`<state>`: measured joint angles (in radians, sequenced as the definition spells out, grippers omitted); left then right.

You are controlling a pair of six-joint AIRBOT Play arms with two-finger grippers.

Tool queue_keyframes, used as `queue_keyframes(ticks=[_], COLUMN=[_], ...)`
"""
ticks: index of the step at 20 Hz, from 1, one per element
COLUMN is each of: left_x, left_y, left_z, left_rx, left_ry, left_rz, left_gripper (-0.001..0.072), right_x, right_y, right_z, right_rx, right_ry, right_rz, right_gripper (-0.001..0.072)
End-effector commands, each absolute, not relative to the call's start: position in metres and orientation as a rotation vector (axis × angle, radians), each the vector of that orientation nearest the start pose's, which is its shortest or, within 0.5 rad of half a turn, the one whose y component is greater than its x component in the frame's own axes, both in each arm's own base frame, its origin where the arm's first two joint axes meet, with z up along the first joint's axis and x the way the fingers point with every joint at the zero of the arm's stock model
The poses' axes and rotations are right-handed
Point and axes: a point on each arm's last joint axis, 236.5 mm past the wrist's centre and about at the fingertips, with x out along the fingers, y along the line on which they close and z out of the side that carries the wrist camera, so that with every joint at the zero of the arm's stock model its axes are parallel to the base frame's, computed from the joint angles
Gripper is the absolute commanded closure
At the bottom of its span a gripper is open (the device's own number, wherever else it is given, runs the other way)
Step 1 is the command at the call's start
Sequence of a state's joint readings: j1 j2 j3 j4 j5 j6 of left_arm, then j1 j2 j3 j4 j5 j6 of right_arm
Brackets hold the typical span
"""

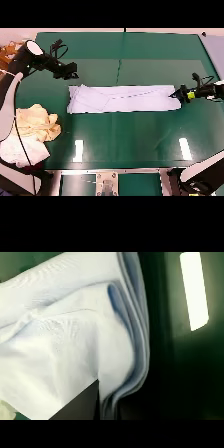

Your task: Fold the shirts.

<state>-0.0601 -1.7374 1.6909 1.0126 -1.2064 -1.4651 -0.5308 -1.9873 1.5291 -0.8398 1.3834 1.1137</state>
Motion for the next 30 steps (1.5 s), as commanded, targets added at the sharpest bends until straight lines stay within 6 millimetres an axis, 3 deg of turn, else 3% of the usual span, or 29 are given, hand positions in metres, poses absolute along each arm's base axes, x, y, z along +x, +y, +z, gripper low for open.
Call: queue_keyframes(ticks=[1, 4, 7, 11, 13, 15, 17, 21, 24, 27, 30], left_x=[0.491, 0.49, 0.496, 0.471, 0.453, 0.442, 0.431, 0.423, 0.425, 0.434, 0.456], left_y=[-0.159, -0.193, -0.26, -0.392, -0.452, -0.488, -0.507, -0.511, -0.493, -0.445, -0.353], left_z=[0.026, 0.024, 0.018, -0.013, -0.026, -0.036, -0.042, -0.052, -0.042, -0.005, 0.026], left_rx=[-0.368, -0.326, -0.334, -0.403, -0.466, -0.515, -0.524, -0.531, -0.53, -0.469, -0.36], left_ry=[1.232, 1.208, 1.131, 1.068, 1.024, 0.991, 0.99, 1.032, 1.111, 1.206, 1.308], left_rz=[-0.478, -0.534, -0.605, -0.752, -0.807, -0.809, -0.822, -0.834, -0.89, -1.006, -0.973], left_gripper=[0.0683, 0.0684, 0.0684, 0.0683, 0.0683, 0.0684, 0.0683, 0.0683, 0.0683, 0.0684, 0.0684], right_x=[0.449, 0.448, 0.448, 0.434, 0.42, 0.407, 0.4, 0.398, 0.404, 0.408, 0.412], right_y=[-0.07, -0.067, -0.063, -0.02, 0.004, 0.029, 0.045, 0.058, 0.057, 0.061, 0.083], right_z=[-0.11, -0.064, 0.007, 0.12, 0.157, 0.189, 0.201, 0.186, 0.18, 0.182, 0.184], right_rx=[0.749, 0.722, 0.654, 0.582, 0.55, 0.497, 0.461, 0.449, 0.466, 0.469, 0.472], right_ry=[1.372, 1.371, 1.285, 1.12, 1.082, 1.031, 1.013, 1.061, 1.054, 1.039, 1.04], right_rz=[0.39, 0.444, 0.452, 0.528, 0.552, 0.603, 0.629, 0.651, 0.634, 0.635, 0.653], right_gripper=[0.0697, 0.0698, 0.0698, 0.0697, 0.0697, 0.0697, 0.0697, 0.0697, 0.0697, 0.0697, 0.0697])
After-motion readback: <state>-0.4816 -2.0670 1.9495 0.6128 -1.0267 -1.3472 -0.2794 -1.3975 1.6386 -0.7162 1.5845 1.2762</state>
